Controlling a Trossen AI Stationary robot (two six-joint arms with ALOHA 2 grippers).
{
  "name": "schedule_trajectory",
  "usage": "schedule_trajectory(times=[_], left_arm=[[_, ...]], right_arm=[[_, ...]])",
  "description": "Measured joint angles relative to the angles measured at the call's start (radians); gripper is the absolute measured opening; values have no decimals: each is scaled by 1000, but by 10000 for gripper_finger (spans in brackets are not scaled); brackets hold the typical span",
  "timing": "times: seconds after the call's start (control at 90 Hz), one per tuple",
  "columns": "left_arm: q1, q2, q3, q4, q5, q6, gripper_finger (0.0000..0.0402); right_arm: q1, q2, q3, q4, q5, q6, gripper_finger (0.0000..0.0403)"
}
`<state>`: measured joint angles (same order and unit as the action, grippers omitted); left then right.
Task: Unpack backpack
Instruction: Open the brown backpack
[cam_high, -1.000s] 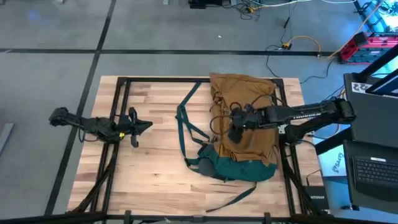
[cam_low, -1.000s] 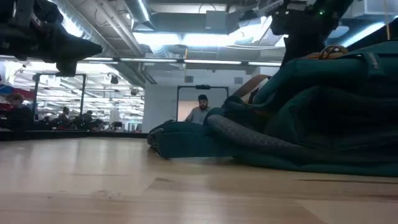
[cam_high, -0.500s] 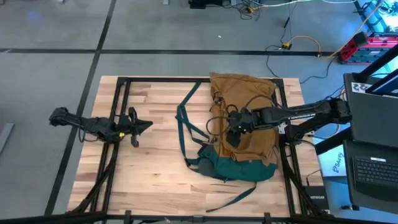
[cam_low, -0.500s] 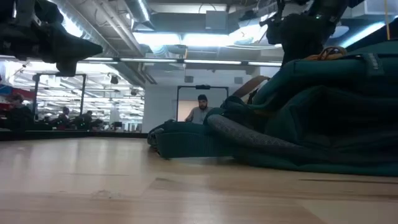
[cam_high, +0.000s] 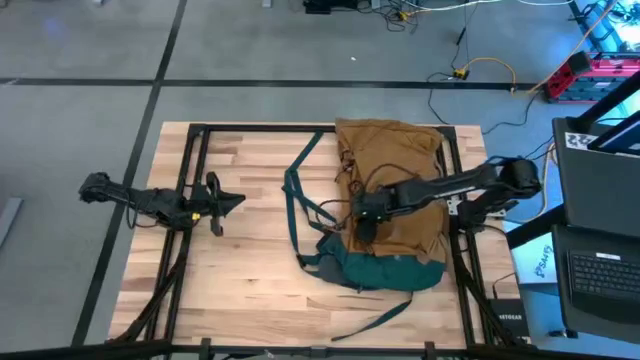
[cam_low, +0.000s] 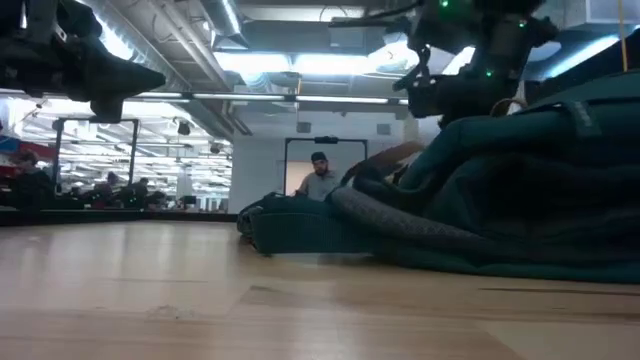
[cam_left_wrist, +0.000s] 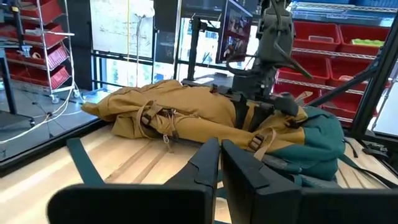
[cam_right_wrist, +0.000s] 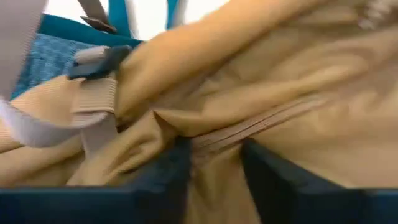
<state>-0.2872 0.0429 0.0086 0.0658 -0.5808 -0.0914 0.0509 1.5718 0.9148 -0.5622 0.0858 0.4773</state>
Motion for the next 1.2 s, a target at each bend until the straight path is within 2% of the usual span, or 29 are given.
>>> schedule_trajectory(times=[0.067,0.5,0.767,0.844,0.933,1.056,1.2], left_arm=[[0,0,0,0,0,5,4],[0,0,0,0,0,41,4],[0,3,0,0,0,47,4],[0,3,0,0,0,47,4],[0,3,0,0,0,47,4],[0,4,0,0,0,47,4],[0,4,0,0,0,47,4]], right_arm=[[0,5,0,45,-3,-44,26],[0,34,123,186,-30,-231,0],[7,122,232,225,-159,-302,0],[18,150,266,219,-164,-331,0],[29,156,298,213,-109,-355,0],[29,152,353,142,20,-358,7],[8,151,395,54,178,-356,66]])
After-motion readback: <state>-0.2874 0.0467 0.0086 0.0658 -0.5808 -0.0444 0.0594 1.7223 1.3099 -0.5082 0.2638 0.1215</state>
